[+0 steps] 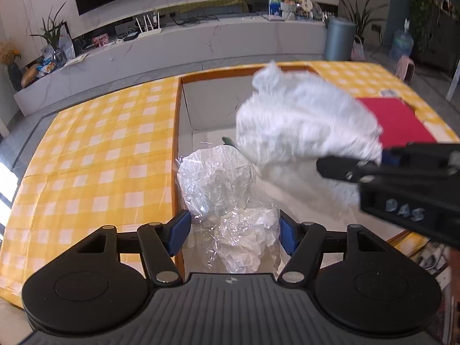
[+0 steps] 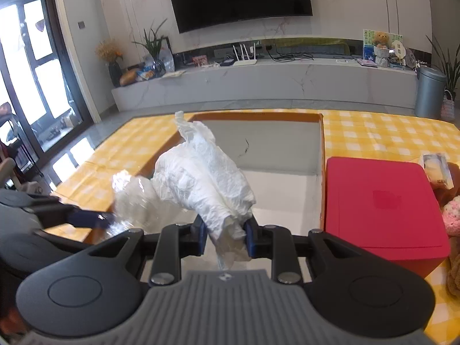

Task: Organize soft objects
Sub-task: 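Carry the white tissue bundle with the right gripper over the white box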

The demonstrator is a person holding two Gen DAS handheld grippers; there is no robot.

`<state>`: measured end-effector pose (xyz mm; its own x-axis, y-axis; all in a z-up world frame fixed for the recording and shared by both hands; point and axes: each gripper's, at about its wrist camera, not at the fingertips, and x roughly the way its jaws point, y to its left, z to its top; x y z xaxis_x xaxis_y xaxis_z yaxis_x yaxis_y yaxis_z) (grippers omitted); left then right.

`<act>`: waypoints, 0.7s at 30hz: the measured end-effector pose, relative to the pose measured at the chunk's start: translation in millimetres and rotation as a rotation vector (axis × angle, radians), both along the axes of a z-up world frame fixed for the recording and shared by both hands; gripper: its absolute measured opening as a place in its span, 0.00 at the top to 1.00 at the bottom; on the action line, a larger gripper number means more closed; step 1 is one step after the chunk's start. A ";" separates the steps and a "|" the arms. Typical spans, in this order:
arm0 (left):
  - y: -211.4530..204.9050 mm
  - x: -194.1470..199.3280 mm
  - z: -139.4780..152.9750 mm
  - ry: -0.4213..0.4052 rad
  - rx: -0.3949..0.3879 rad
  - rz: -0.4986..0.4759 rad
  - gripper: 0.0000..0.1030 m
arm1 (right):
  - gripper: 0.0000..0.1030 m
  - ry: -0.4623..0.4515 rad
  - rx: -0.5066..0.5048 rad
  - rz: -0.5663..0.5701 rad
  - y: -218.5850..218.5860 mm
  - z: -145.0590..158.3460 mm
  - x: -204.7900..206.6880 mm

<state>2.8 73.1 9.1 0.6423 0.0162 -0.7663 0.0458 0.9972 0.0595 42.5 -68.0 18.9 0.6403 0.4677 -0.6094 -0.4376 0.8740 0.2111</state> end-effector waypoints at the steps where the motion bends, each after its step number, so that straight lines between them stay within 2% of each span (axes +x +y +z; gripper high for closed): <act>1: 0.0 -3.3 3.0 -0.013 0.000 -0.001 0.25 | 0.76 0.001 -0.009 -0.004 -1.1 -2.1 2.2; 3: 2.8 -1.8 7.5 -0.037 -0.007 -0.006 0.25 | 0.76 0.006 -0.023 -0.011 -0.8 -6.3 3.5; 5: 8.4 -2.9 13.2 -0.071 -0.010 0.010 0.10 | 0.76 0.016 -0.036 -0.018 -0.1 -10.3 5.3; 7: 17.8 -7.0 18.5 -0.122 -0.010 0.055 0.09 | 0.76 0.020 -0.053 -0.027 2.2 -13.7 5.9; 11: 42.9 -1.9 23.0 -0.181 -0.064 0.155 0.09 | 0.75 0.038 -0.095 -0.021 14.1 -20.2 6.9; 14: 58.5 2.4 19.5 -0.174 -0.104 0.217 0.09 | 0.75 0.075 -0.123 -0.005 27.0 -29.7 6.9; 17: 68.3 3.8 14.1 -0.165 -0.140 0.236 0.09 | 0.75 0.104 -0.169 -0.013 38.9 -40.0 6.3; 21: 76.9 4.6 9.6 -0.152 -0.182 0.244 0.09 | 0.74 0.156 -0.143 -0.052 38.9 -44.8 10.8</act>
